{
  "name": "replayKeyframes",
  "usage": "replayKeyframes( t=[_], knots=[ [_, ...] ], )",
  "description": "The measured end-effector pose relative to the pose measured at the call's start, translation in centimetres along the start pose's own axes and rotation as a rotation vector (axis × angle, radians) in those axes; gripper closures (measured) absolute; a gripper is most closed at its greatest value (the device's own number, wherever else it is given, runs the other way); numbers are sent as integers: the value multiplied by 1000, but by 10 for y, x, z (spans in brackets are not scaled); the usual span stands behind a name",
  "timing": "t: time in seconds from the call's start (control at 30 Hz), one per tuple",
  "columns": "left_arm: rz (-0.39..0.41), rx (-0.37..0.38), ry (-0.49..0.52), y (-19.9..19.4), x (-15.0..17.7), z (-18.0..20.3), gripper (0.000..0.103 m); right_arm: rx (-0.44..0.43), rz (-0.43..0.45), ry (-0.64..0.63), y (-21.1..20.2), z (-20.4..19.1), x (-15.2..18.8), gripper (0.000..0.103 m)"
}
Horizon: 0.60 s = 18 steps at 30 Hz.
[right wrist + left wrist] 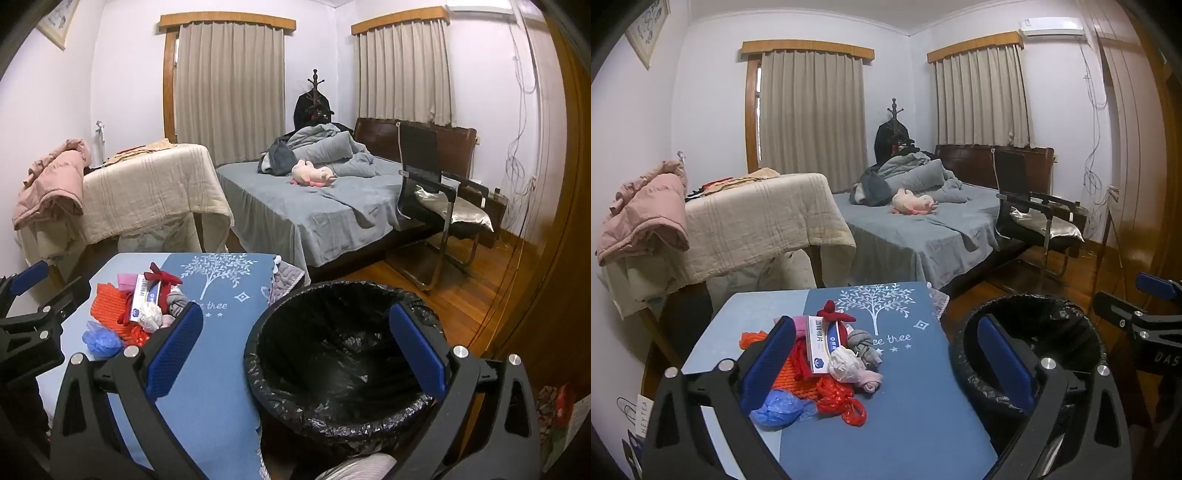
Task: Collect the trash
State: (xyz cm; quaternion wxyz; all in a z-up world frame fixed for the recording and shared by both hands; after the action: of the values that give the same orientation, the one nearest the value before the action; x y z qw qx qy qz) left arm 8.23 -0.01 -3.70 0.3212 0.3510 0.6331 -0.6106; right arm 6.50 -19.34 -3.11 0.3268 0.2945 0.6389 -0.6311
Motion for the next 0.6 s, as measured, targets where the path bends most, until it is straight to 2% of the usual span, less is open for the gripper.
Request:
replayKeyframes(
  t=[0.6],
  knots=[
    [1, -8, -6, 4, -3, -8, 6, -1, 1, -5, 5, -4, 2, 5]
  ],
)
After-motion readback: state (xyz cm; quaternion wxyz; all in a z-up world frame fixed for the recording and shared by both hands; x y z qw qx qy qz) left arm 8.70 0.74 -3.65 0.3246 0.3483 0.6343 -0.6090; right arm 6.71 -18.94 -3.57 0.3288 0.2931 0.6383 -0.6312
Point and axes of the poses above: each gripper's, at about its wrist camera, not at the fingertips, and y roughly the way its jaws point, z to its right, x to its underside, the point moved 9 cm from there along y, roughly the way its jaws point, and after that the axes turned 9 degrees about -z, right-handed, at the moved point
